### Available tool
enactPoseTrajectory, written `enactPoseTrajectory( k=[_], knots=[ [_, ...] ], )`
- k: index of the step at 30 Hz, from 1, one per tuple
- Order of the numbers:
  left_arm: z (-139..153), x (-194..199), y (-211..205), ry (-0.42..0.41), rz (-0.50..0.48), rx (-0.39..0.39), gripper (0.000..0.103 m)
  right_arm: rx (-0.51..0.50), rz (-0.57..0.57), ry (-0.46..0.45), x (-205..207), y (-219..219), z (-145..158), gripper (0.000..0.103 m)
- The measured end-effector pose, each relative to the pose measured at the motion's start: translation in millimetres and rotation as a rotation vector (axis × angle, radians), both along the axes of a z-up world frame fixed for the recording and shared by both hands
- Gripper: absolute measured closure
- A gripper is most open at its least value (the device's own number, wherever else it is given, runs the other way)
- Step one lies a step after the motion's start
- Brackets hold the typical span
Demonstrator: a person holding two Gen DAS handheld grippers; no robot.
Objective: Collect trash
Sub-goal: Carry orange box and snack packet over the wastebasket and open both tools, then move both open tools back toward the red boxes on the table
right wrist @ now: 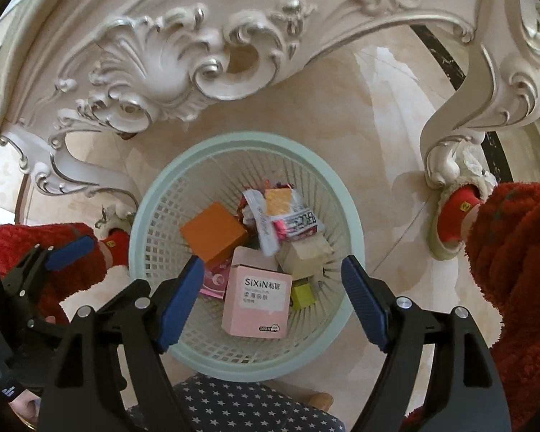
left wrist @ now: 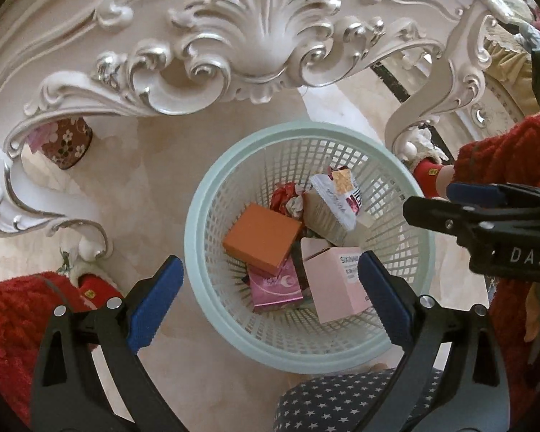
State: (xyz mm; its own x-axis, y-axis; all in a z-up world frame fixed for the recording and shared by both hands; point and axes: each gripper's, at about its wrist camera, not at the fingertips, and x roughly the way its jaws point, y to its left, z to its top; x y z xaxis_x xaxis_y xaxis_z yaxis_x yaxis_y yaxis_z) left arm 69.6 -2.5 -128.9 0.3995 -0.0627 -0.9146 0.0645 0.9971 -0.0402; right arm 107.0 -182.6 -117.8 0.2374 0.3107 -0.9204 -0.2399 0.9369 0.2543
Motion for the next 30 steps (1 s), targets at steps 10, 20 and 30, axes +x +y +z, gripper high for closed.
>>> enactPoseTrajectory(
  k=[10,20,30],
  knots=[
    [119,-19,10,-0.244,-0.030,-0.032,0.008,0.259,0.021,-0.370,-27,-30,127,0.028],
    [249,158,37,-0.412,0.063,-0.003,0.008,0.131,0.155,-0.705,87,-22,229,0.015],
    [230,364,79,-0.346,0.251,-0.055,0.008,0.006,0.300,-0.633,272,20,231,0.015]
  ],
)
